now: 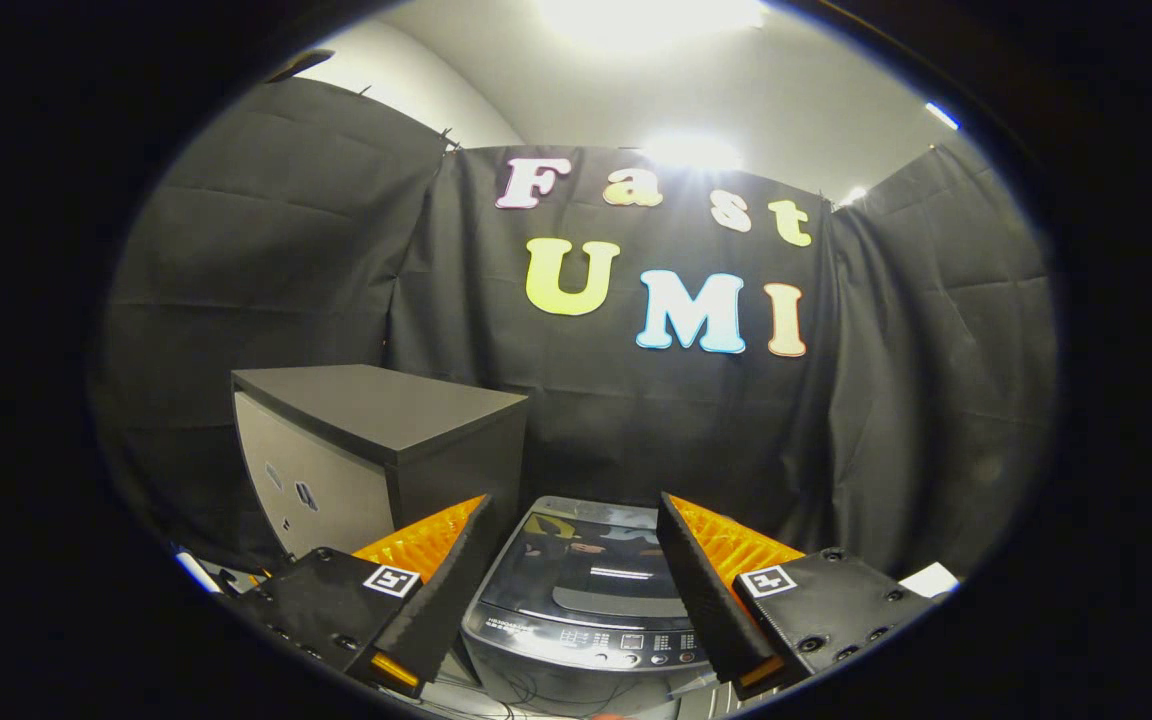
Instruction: Put the clothes into the washing machine and then close the washing machine lid.
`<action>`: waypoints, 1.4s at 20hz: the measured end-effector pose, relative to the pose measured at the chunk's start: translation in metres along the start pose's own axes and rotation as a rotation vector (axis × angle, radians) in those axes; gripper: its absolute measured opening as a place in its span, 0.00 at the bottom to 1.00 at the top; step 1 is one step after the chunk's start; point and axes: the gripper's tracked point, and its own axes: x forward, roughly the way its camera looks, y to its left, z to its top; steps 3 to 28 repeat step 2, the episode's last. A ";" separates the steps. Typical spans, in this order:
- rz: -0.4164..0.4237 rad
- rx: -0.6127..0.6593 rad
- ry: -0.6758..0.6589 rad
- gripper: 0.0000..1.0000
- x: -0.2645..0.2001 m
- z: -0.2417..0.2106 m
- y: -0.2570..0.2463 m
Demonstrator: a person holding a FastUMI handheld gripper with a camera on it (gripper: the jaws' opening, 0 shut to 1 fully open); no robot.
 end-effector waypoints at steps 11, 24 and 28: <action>-0.010 0.018 -0.004 1.00 0.000 0.001 0.001; -0.010 0.018 -0.004 1.00 0.000 0.001 0.001; -0.010 0.018 -0.004 1.00 0.000 0.001 0.001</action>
